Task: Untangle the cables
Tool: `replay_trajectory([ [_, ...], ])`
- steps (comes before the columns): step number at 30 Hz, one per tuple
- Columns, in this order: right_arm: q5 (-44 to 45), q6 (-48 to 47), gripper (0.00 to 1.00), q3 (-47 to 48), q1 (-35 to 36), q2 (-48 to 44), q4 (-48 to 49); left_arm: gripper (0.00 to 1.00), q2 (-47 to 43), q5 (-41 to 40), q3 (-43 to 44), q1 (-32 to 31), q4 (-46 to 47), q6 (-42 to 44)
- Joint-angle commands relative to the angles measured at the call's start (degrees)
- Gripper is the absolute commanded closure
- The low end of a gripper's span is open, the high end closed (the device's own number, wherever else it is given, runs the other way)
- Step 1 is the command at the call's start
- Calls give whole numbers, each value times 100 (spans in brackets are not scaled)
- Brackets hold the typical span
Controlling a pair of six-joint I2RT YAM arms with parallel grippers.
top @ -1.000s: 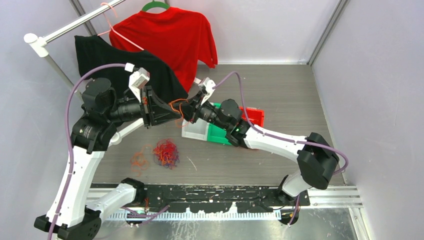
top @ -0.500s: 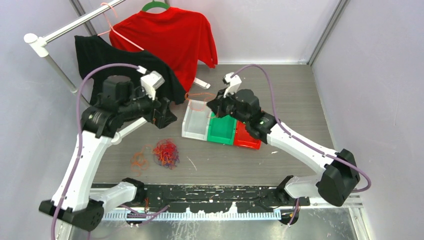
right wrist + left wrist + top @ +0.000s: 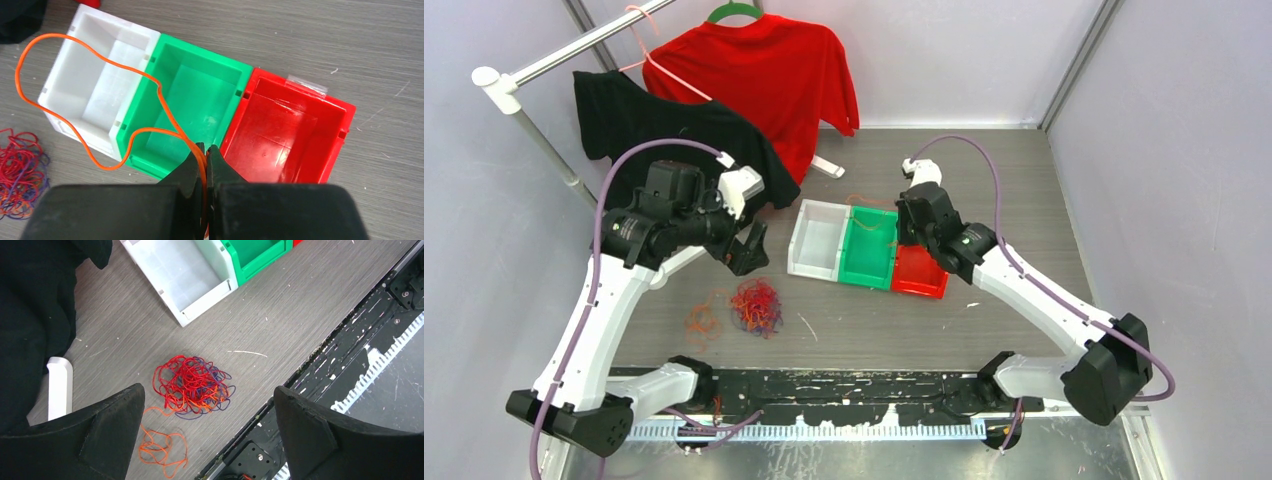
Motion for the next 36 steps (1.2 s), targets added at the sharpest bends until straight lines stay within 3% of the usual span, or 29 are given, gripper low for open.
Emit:
replay_trajectory([
  [1,79,75,99,361,-2,286,-48,0,-157,-41,-18,-16,-91,171],
  [5,-158,-25,99,985,119,1017,-198,0,-149,-111,16,-1,-170,130],
  [19,483,-259,99,4063,981,4053,-2060,1,-269,-375,24,65,-56,299],
  [28,794,-76,99,5091,1115,5202,-2180,1,-336,-352,-46,76,-8,372],
  [30,898,-27,93,5222,1136,5391,-2195,1,-333,-340,-38,74,-29,381],
  [34,876,-31,67,5100,1163,5413,-1978,1,-345,-339,-20,78,-84,435],
  [36,889,-15,60,4962,1167,5282,-1814,1,-345,-348,-26,78,-116,451],
])
